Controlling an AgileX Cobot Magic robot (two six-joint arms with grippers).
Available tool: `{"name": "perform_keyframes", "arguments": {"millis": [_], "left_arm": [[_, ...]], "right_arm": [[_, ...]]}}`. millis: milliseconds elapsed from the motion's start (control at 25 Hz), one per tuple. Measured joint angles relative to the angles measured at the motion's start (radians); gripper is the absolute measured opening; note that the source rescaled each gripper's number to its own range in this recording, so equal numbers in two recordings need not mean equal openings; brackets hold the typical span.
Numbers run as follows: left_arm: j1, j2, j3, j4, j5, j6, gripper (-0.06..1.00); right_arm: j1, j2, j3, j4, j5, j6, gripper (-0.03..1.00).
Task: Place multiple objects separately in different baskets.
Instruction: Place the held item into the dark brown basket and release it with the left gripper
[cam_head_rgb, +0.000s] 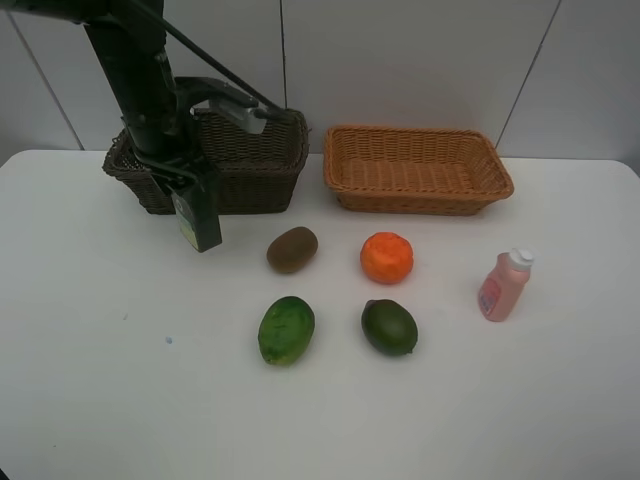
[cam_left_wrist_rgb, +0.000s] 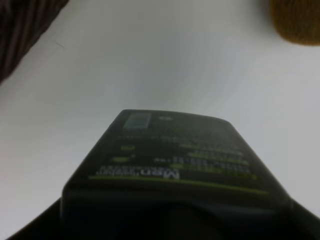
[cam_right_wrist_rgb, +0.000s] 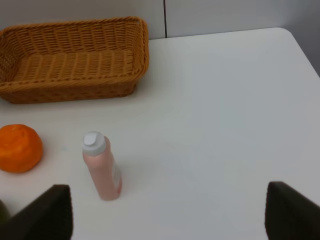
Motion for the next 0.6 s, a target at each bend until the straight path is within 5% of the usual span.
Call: {"name": "perform_keyframes", "arguments": {"millis": [320, 600], "left_arm": [[0.0, 0.0, -0.229, 0.055, 0.052, -0.209, 0.83], [0.0, 0.015, -0.309, 0.2, -0.112, -0.394, 0.83]], "right_arm": [[0.0, 0.0, 0.0, 0.0, 0.0, 0.0, 0.94], [0.0, 0.0, 0.0, 0.0, 0.0, 0.0, 0.94]]}}
